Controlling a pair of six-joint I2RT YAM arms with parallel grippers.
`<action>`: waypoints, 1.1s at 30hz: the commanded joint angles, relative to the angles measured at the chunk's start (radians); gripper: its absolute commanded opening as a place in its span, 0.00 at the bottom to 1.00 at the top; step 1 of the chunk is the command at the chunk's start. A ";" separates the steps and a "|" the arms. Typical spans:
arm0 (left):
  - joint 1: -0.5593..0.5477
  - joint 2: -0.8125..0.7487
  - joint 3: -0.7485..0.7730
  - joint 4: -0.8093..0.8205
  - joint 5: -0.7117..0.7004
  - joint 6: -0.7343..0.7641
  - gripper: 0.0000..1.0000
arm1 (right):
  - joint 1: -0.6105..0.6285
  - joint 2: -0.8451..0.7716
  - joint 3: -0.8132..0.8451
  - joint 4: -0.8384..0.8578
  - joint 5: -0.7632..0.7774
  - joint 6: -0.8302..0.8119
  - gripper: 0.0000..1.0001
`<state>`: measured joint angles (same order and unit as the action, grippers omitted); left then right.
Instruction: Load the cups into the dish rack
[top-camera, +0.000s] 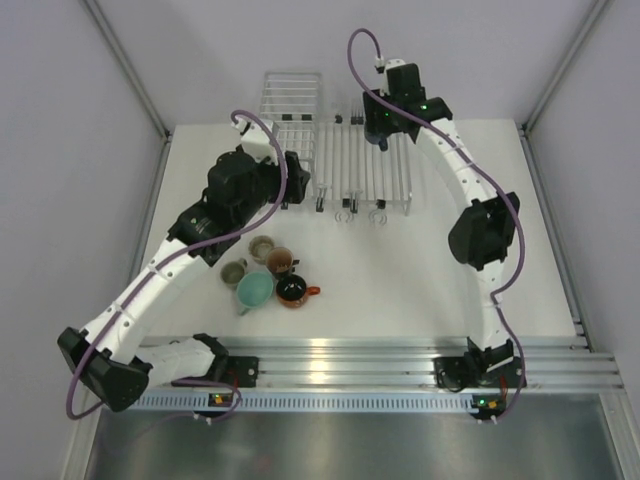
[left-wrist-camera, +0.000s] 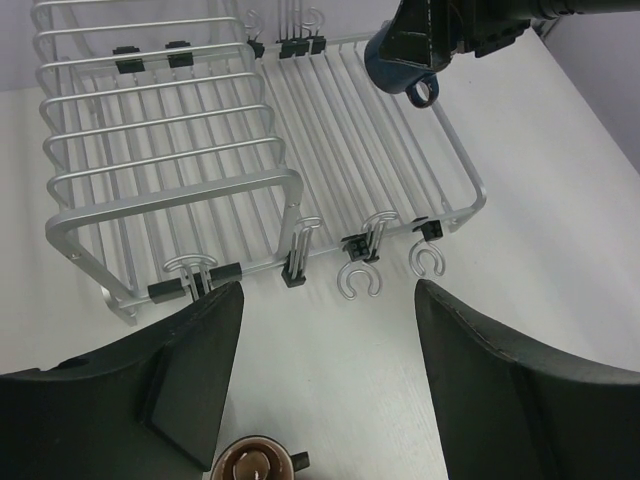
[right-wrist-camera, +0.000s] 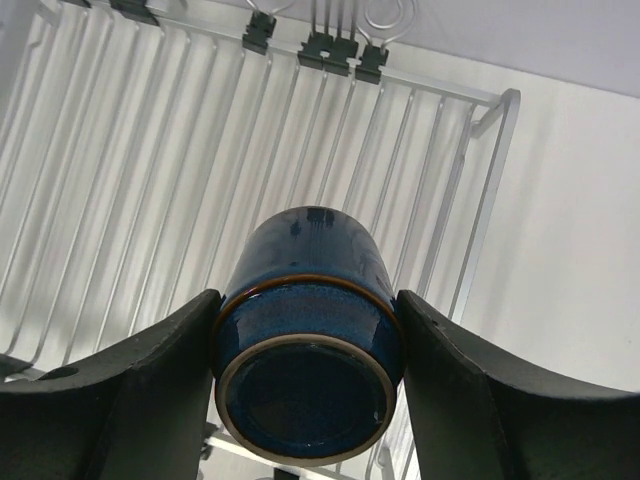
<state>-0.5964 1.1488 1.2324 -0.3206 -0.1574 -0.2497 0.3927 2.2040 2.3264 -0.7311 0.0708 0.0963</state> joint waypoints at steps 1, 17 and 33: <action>0.024 0.011 0.027 -0.006 0.015 0.040 0.75 | -0.020 0.009 0.079 0.053 0.018 -0.007 0.00; 0.125 -0.017 -0.114 0.120 0.188 0.035 0.76 | -0.051 0.149 0.073 0.068 0.006 0.014 0.00; 0.230 -0.035 -0.142 0.161 0.311 -0.020 0.77 | -0.055 0.224 0.048 0.104 0.032 0.028 0.00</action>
<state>-0.3840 1.1343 1.0966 -0.2302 0.1036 -0.2478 0.3492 2.4241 2.3386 -0.7101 0.0856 0.1127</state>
